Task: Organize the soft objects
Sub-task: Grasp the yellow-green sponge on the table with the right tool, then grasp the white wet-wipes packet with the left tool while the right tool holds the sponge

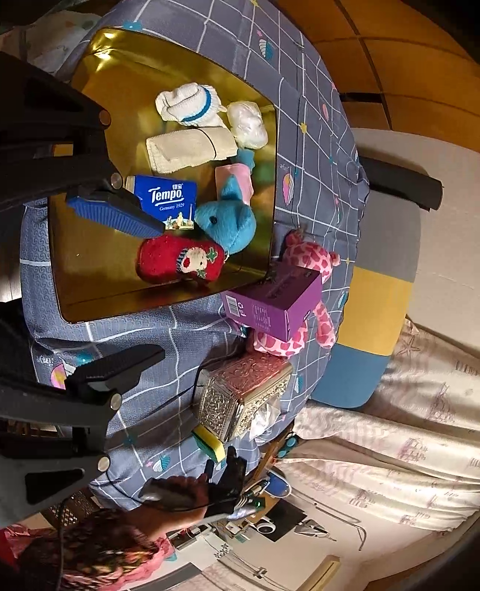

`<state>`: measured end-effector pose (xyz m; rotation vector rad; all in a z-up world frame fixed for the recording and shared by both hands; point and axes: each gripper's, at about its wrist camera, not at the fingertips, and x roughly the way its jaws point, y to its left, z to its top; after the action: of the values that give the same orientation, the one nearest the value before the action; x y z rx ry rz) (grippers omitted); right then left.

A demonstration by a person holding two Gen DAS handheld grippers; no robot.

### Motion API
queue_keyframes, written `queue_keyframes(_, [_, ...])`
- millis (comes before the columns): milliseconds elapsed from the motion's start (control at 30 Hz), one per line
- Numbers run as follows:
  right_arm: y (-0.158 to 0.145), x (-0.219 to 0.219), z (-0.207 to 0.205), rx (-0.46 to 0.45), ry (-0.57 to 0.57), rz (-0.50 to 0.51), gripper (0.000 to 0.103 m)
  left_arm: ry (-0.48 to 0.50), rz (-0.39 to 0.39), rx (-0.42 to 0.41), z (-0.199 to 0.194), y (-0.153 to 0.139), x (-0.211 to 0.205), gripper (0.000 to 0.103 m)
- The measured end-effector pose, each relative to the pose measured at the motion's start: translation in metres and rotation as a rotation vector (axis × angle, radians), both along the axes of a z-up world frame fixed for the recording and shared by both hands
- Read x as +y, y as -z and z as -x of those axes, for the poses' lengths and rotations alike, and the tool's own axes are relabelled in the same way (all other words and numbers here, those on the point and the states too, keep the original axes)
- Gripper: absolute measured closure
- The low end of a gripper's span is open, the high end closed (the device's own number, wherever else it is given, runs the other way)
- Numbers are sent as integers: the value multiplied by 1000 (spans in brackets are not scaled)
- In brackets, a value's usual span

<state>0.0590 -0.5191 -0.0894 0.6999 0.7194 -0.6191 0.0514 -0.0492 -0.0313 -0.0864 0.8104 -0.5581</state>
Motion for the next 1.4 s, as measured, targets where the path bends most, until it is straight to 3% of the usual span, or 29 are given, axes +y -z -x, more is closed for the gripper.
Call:
queue_keyframes(133, [18, -13, -1, 61, -24, -33, 41, -2, -9, 0, -2, -1, -4, 42])
queue_keyframes(200, [19, -19, 21, 49, -18, -32, 37, 2, -9, 8, -4, 2, -7, 42])
queue_keyframes(300, [22, -30, 62, 119, 71, -35, 36, 20, -1, 29, -7, 6, -15, 42])
queue_keyframes(400, [23, -44, 99, 79, 122, -82, 36, 46, 0, 41, -8, 9, -26, 42])
queue_keyframes(467, [20, -46, 108, 62, 125, -84, 28, 64, 2, 44, -7, 9, -33, 42])
queue_keyframes(500, [18, -46, 108, 46, 121, -92, 23, 76, 0, 45, -6, 8, -37, 42])
queue_keyframes(600, [16, -38, 92, 28, 106, -126, 21, 98, -11, 30, -2, 4, -45, 42])
queue_keyframes(767, [33, -30, 42, 145, 165, -199, 21, 89, -22, 11, 2, -2, -44, 42])
queue_keyframes(900, [39, -23, 12, 202, 195, -178, 4, 69, -16, 16, 1, -4, -38, 42])
queue_keyframes(967, [44, -19, -2, 275, 173, -137, 4, 66, -16, 18, 0, -5, -38, 42])
queue_keyframes(1067, [49, -18, -1, 301, 156, -108, 21, 72, -22, 9, -1, -8, -40, 42])
queue_keyframes(1200, [45, -23, 19, 231, 92, -137, 31, 101, -20, 14, -4, -11, -55, 42])
queue_keyframes(1233, [43, -25, 26, 209, 72, -144, 41, 113, -20, 16, -5, -12, -61, 42])
queue_keyframes(1267, [39, -27, 32, 184, 58, -149, 77, 125, -19, 20, -5, -14, -68, 42])
queue_keyframes(1400, [22, -43, 54, 150, -27, -105, 76, 213, 6, 33, -5, -23, -109, 42])
